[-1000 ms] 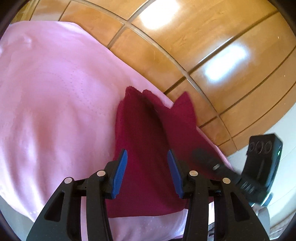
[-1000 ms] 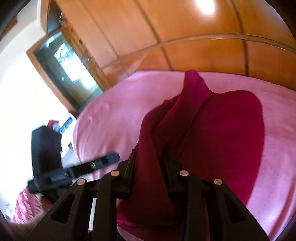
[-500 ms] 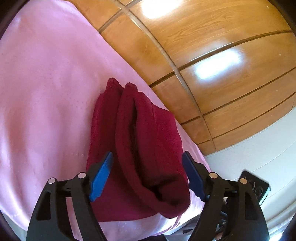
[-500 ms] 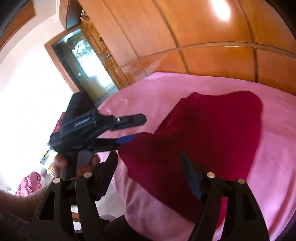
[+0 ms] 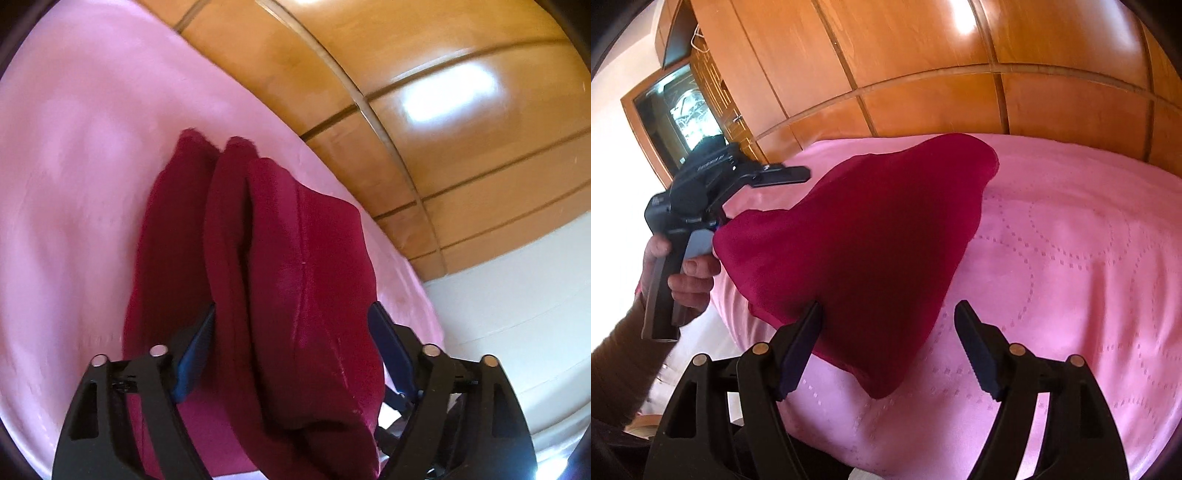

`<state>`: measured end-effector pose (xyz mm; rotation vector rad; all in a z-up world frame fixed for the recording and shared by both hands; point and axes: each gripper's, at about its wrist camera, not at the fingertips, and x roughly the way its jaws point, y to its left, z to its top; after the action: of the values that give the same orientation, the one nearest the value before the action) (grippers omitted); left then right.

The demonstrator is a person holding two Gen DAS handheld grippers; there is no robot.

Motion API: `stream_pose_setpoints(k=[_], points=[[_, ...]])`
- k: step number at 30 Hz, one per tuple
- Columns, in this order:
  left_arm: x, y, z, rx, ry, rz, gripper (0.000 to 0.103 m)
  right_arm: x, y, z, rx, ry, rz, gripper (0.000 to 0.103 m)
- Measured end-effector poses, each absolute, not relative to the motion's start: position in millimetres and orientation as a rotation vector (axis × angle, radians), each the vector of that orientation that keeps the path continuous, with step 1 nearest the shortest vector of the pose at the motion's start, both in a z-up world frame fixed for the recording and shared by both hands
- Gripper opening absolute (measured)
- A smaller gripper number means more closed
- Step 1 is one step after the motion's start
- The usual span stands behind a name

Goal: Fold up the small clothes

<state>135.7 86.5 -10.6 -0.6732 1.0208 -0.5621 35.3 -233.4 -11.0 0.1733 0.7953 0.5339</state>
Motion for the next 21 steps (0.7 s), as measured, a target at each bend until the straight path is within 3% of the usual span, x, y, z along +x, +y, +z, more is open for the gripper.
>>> stream_pose_setpoints(k=[2,3,4,5,7,11,15,19,21], points=[[138.3,78.5,-6.7,-0.606,1.029,-0.547,0.061,34.9,-228.2,-11.4,0.167,0.795,0.535,0.074],[138.4,75.2,-4.9,-0.570,1.031,-0.537,0.050,34.5,-222.9,-10.0,0.163,0.792,0.536,0.074],[137.4,72.5,-2.9,-0.530,1.028,-0.522,0.033,35.7,-217.8,-8.6,0.158,0.787,0.538,0.074],[135.4,70.2,1.7,-0.472,1.013,-0.497,0.025,34.3,-214.0,-7.2,0.142,0.779,0.529,0.074],[129.5,73.9,8.8,-0.441,0.974,-0.478,0.019,30.6,-204.4,-5.4,0.111,0.766,0.522,0.074],[108.5,100.8,22.3,-0.430,0.876,-0.415,0.017,20.8,-189.0,-2.1,0.070,0.743,0.563,0.075],[103.1,114.3,-4.3,-0.372,0.931,-0.303,0.018,22.0,-164.7,-12.0,0.030,0.757,0.594,0.078],[100.0,108.1,-16.0,-0.289,0.919,-0.236,0.032,26.7,-153.8,-25.0,-0.011,0.780,0.571,0.082],[99.1,103.4,-12.9,-0.263,0.920,-0.208,0.032,26.5,-159.1,-23.9,-0.006,0.796,0.585,0.082]])
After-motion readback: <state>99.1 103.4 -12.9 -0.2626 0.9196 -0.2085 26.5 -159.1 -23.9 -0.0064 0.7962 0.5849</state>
